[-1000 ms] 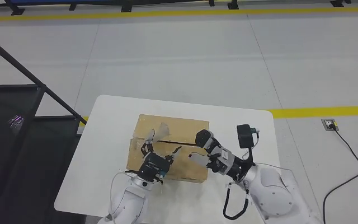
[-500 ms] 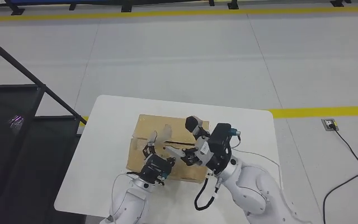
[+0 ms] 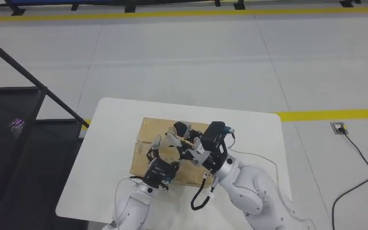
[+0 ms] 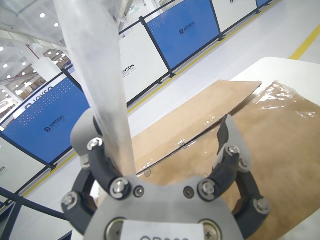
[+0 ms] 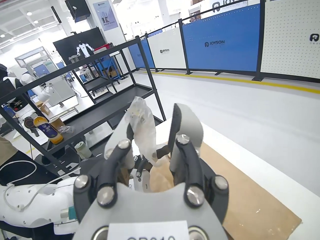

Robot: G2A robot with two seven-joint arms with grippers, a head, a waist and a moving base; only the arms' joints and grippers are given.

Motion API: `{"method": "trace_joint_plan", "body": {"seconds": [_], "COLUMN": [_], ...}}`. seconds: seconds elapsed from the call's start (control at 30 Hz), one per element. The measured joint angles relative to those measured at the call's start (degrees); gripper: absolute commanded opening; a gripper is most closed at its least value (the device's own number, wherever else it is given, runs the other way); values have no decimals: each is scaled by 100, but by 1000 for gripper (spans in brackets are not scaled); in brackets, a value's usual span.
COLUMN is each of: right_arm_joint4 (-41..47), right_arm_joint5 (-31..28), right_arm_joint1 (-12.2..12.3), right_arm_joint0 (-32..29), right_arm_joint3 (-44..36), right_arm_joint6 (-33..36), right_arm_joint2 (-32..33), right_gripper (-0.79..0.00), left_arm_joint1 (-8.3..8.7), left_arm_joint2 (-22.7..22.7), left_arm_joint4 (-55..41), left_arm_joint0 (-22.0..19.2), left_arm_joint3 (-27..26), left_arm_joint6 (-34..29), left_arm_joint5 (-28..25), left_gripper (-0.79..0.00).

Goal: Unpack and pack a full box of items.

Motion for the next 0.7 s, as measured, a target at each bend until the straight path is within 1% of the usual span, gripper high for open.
{"method": "trace_joint_plan", "body": {"seconds": [0.27, 0.7], "right_arm_joint4": [142, 327], "right_arm_joint5": [-15, -109], "right_arm_joint1": [-24, -48], "right_arm_joint0": [32, 41], "right_arm_joint3": [146, 526], "right_arm_joint6": [33, -1], "right_arm_joint2": [126, 359], "right_gripper": [-785, -785], "left_arm_joint1": [-32, -46], "left_arm_joint2": [-82, -371], "left_arm_joint4": [-57, -276], "left_arm_joint0": [-44, 6], "left_arm_joint3": [68, 118], "left_arm_joint6": [18, 90], "left_arm_joint5": [-24, -196], "left_gripper": [0, 0]}}
